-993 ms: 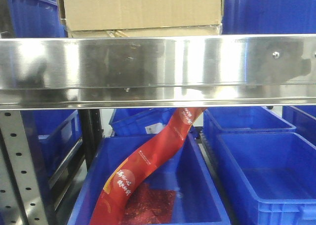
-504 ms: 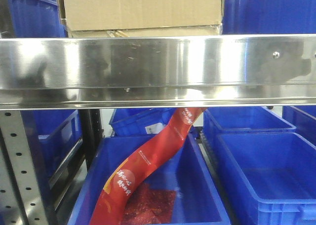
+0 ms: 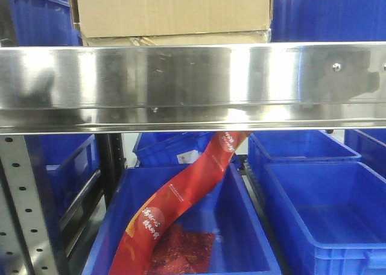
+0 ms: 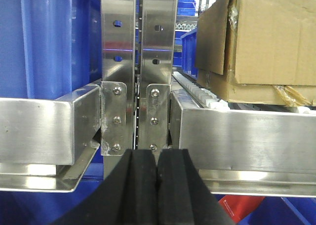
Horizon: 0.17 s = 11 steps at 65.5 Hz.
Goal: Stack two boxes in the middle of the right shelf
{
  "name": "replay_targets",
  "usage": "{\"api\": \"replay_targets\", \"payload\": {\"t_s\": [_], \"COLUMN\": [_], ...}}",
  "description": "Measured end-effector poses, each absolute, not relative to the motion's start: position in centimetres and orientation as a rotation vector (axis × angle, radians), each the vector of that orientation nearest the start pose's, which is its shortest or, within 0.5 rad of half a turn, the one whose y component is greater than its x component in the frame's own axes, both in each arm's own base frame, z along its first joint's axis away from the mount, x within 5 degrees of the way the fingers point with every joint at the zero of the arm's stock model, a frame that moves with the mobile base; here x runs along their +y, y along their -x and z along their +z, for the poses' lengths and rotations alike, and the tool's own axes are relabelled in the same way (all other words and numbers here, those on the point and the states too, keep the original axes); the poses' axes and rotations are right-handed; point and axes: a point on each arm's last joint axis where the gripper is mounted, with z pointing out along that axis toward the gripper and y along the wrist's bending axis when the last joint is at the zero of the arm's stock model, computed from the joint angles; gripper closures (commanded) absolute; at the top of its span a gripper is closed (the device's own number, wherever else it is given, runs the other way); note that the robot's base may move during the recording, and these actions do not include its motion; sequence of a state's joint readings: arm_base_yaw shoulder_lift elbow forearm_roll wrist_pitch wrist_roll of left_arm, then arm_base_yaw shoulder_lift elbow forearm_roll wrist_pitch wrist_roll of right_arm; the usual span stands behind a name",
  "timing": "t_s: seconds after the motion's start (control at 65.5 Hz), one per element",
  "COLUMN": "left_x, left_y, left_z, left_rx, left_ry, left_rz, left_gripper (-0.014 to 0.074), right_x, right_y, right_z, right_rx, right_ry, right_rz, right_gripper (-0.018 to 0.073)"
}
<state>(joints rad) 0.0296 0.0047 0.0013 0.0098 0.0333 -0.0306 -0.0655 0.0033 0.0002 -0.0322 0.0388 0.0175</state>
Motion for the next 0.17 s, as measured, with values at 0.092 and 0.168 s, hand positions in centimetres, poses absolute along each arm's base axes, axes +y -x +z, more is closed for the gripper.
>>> {"api": "replay_targets", "payload": {"t_s": [0.092,0.168], "left_x": [0.17,0.17], "left_y": [-5.68,-5.68], "left_z": [20.95,20.95], "left_rx": [1.522,1.522], "left_ry": [0.039,0.039], "left_rz": [0.007,0.007], "left_gripper": [0.0697,0.0697], "right_x": [-0.38,-0.38], "right_y": [-5.65,-5.65], "right_z": [20.94,20.94], "right_rx": [1.526,1.526], "right_ry": [-0.04,-0.04], "right_rz": [-0.065,-0.065], "right_gripper": [0.0722,0.0722]}}
